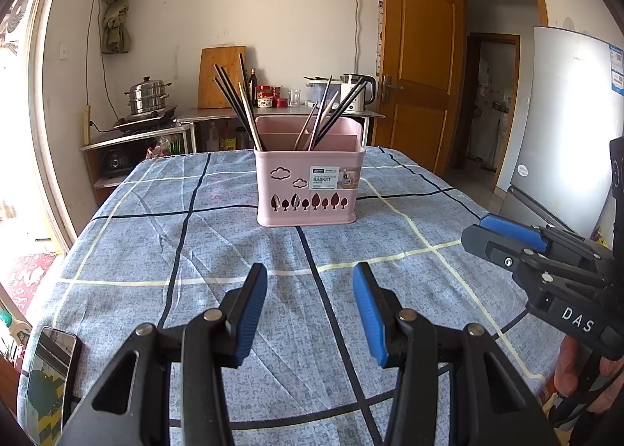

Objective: Organize utensils

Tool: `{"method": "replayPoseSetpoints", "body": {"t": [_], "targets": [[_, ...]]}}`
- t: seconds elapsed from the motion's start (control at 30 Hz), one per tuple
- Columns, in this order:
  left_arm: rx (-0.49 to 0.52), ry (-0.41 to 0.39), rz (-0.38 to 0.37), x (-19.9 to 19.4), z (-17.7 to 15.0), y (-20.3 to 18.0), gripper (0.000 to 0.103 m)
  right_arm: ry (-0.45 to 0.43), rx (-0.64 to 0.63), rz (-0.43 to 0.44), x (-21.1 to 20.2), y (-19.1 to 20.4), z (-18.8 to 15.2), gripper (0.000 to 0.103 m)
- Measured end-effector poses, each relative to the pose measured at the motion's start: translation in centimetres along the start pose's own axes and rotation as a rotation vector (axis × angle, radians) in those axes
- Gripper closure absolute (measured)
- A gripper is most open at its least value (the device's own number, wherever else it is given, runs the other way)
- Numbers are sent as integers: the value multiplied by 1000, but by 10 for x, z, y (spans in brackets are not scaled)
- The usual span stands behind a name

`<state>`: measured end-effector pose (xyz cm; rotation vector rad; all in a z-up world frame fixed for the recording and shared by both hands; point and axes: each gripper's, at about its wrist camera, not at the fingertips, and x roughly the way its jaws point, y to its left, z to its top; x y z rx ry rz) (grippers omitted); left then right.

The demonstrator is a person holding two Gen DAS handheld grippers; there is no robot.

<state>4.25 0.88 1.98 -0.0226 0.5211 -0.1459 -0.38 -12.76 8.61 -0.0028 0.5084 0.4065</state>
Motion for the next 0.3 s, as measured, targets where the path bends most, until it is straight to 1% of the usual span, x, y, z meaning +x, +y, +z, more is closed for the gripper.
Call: {"method": "replayPoseSetpoints", "body": {"t": [0.3], "targets": [[-1, 3, -11, -1, -2, -2, 55, 0, 0, -1, 0, -1, 0, 69]]}}
